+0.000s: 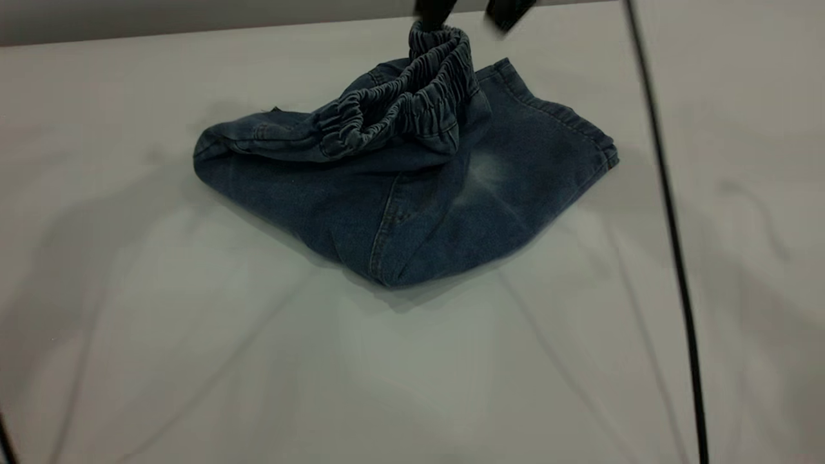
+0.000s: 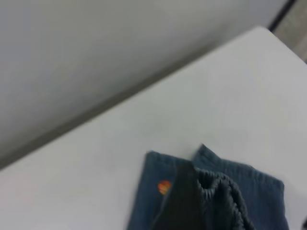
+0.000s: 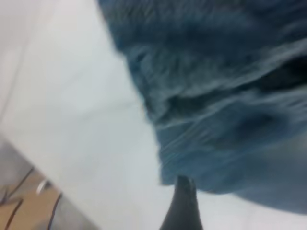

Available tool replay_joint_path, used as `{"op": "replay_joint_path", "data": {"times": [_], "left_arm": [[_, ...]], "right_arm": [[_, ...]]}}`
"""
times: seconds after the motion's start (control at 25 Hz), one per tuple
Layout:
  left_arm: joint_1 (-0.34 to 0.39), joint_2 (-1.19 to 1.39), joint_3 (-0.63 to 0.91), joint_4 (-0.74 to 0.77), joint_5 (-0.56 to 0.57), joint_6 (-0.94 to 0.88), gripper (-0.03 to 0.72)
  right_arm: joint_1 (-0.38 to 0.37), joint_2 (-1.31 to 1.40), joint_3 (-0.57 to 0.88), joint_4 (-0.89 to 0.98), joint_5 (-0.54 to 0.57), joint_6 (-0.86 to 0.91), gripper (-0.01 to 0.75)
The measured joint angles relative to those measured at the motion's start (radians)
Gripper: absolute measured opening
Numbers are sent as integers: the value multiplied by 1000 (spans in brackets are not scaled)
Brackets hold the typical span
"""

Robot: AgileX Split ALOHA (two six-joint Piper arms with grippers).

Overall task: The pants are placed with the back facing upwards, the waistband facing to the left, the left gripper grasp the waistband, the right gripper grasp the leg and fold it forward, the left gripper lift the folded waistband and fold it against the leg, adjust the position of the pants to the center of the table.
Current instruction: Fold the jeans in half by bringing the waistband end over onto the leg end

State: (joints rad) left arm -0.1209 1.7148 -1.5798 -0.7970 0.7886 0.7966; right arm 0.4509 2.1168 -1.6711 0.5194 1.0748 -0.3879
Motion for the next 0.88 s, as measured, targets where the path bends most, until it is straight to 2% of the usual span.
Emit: {"op": "replay_joint_path", "data": {"times": [0.16,0.28,0.44,0.68,0.88], "left_arm": [[7,-41,0,19,7,0,559],[7,-41,0,20,14,1,553],[8,-40,1,20,16,5,551],[8,-40,1,13,25,5,550],[8,-40,1,13,28,5,549]], "right_arm": [[67,72,0,7,5,0,515],[81,107,1,30,-2,-2,515],[79,149,1,120,-89,-48,515],[79,197,-1,198,-152,-90,515],[79,195,-1,292,-285,-129,515]]}}
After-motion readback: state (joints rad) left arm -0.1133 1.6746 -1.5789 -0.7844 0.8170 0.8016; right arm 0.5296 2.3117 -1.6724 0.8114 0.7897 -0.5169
